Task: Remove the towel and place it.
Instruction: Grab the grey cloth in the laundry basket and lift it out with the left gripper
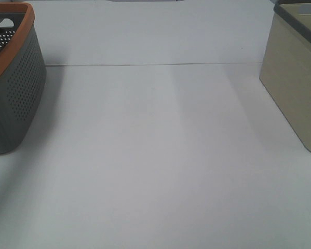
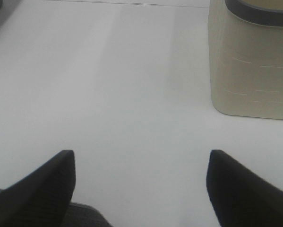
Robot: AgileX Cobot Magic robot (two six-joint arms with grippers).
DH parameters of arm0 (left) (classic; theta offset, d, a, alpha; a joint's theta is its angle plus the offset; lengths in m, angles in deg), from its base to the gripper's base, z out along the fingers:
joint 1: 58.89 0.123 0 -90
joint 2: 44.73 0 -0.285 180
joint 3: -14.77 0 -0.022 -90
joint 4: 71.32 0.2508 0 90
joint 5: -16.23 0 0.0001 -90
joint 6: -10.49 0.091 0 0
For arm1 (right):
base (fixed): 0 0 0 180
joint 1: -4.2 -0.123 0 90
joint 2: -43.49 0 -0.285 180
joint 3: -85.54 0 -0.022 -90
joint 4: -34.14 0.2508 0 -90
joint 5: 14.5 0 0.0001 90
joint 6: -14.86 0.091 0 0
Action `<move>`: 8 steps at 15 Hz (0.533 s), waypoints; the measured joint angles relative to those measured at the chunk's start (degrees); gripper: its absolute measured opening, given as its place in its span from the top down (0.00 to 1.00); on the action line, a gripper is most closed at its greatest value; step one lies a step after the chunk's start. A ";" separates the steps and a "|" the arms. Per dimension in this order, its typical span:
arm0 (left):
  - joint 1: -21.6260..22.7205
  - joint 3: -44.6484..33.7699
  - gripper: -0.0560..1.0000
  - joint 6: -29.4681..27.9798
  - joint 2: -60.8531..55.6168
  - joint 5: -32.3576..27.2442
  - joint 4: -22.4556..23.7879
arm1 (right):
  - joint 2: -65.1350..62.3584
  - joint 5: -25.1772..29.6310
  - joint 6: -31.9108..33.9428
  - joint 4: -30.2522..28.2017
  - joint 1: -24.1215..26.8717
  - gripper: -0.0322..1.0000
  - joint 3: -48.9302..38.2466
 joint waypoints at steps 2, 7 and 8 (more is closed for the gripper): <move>0.00 0.00 0.45 -0.80 0.00 -0.74 0.74 | 0.00 0.00 0.06 0.00 0.00 0.23 0.00; 0.00 0.00 0.74 -1.60 0.00 -0.74 0.00 | 0.00 0.00 0.11 0.00 0.00 0.23 0.00; 0.00 0.00 0.85 -1.60 0.00 -0.74 -0.06 | 0.00 0.00 0.11 0.00 0.00 0.23 0.00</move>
